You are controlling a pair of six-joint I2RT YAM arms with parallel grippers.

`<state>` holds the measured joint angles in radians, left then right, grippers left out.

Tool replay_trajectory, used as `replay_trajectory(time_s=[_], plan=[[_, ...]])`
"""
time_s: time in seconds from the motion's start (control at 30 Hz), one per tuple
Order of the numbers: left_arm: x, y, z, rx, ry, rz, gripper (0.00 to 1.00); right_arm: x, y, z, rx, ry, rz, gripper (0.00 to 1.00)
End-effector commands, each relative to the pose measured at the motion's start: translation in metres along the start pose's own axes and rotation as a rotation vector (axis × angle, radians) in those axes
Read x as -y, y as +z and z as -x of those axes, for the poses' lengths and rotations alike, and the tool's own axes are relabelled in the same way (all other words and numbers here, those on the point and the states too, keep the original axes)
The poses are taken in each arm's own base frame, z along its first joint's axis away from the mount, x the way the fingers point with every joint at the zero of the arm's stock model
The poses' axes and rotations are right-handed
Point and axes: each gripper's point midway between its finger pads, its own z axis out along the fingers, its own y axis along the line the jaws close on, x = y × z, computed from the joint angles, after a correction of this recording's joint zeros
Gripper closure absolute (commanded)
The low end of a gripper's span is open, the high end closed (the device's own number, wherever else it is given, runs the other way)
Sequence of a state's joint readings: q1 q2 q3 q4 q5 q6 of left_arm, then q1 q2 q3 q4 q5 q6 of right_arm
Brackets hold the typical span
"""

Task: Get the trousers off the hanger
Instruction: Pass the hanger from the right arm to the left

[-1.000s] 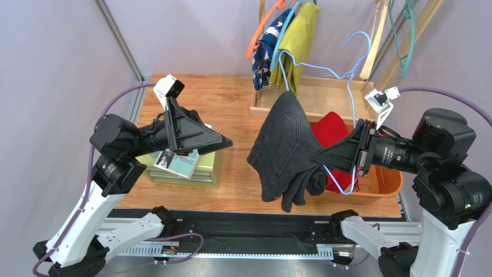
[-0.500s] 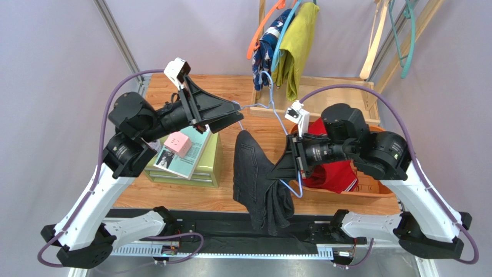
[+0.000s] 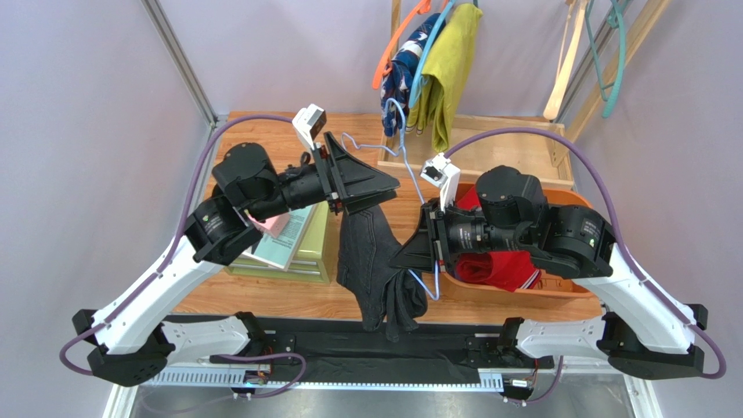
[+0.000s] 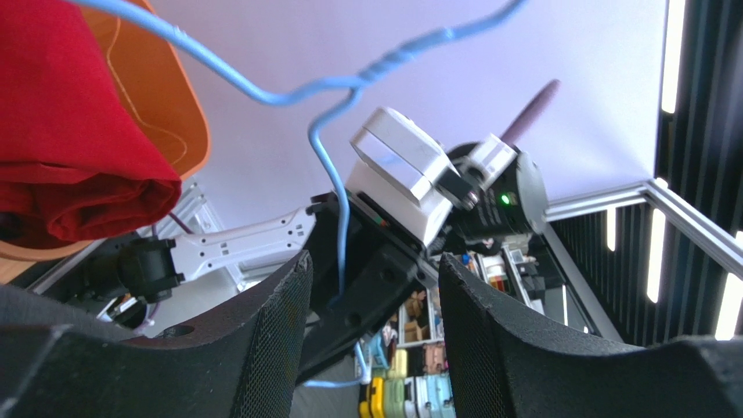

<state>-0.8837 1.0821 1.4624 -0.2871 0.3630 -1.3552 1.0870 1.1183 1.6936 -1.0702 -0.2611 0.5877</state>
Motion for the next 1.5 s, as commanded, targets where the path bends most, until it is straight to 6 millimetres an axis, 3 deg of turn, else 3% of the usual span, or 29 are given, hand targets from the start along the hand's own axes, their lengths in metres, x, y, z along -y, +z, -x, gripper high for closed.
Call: replay_trajectory(time_s=[0.0, 0.33, 0.5, 0.63, 0.67, 0.7, 0.77, 0.9, 0.93, 1.0, 1.2, 1.33, 1.4, 1.47], plan=[[0.006, 0.014, 0.001, 0.0, 0.03, -0.028, 0.39, -0.033, -0.007, 0.033, 0.164, -0.045, 0.112, 1.0], [-0.006, 0.022, 0.001, 0.001, 0.018, -0.009, 0.49, -0.044, 0.004, 0.023, 0.13, -0.045, 0.125, 1.0], [-0.009, 0.023, -0.003, -0.02, 0.0, -0.016, 0.65, -0.051, 0.014, 0.021, 0.112, -0.059, 0.123, 1.0], [-0.008, 0.013, -0.004, 0.003, -0.003, -0.024, 0.76, -0.055, 0.016, 0.021, 0.105, -0.071, 0.116, 1.0], [-0.01, 0.011, -0.003, 0.015, -0.007, -0.021, 0.88, -0.055, 0.015, 0.021, 0.107, -0.071, 0.114, 1.0], [-0.009, 0.01, -0.003, 0.019, -0.007, -0.023, 0.93, -0.055, 0.016, 0.021, 0.106, -0.072, 0.109, 1.0], [-0.006, 0.005, -0.002, 0.028, -0.002, -0.027, 1.0, -0.05, 0.014, 0.023, 0.124, -0.068, 0.083, 0.86], [0.0, -0.003, -0.003, 0.031, -0.028, -0.038, 1.0, -0.044, 0.008, 0.025, 0.15, -0.077, 0.055, 0.6], [0.006, -0.007, -0.004, 0.029, -0.032, -0.055, 1.0, -0.042, 0.005, 0.025, 0.153, -0.075, 0.047, 0.49], [0.017, -0.013, -0.004, 0.03, -0.039, -0.086, 1.0, -0.043, -0.004, 0.023, 0.158, -0.078, 0.063, 0.37], [0.043, -0.031, -0.004, 0.026, -0.02, -0.132, 1.0, -0.032, -0.033, 0.019, 0.215, -0.15, 0.058, 0.09], [0.06, -0.045, -0.005, 0.019, -0.045, -0.18, 1.0, -0.013, -0.048, 0.031, 0.312, -0.219, -0.029, 0.01], [0.069, -0.053, -0.006, 0.022, -0.07, -0.212, 1.0, -0.006, -0.047, 0.028, 0.311, -0.287, -0.043, 0.01], [0.076, -0.057, -0.005, 0.021, -0.106, -0.241, 1.0, 0.016, -0.034, 0.018, 0.28, -0.397, -0.109, 0.01]])
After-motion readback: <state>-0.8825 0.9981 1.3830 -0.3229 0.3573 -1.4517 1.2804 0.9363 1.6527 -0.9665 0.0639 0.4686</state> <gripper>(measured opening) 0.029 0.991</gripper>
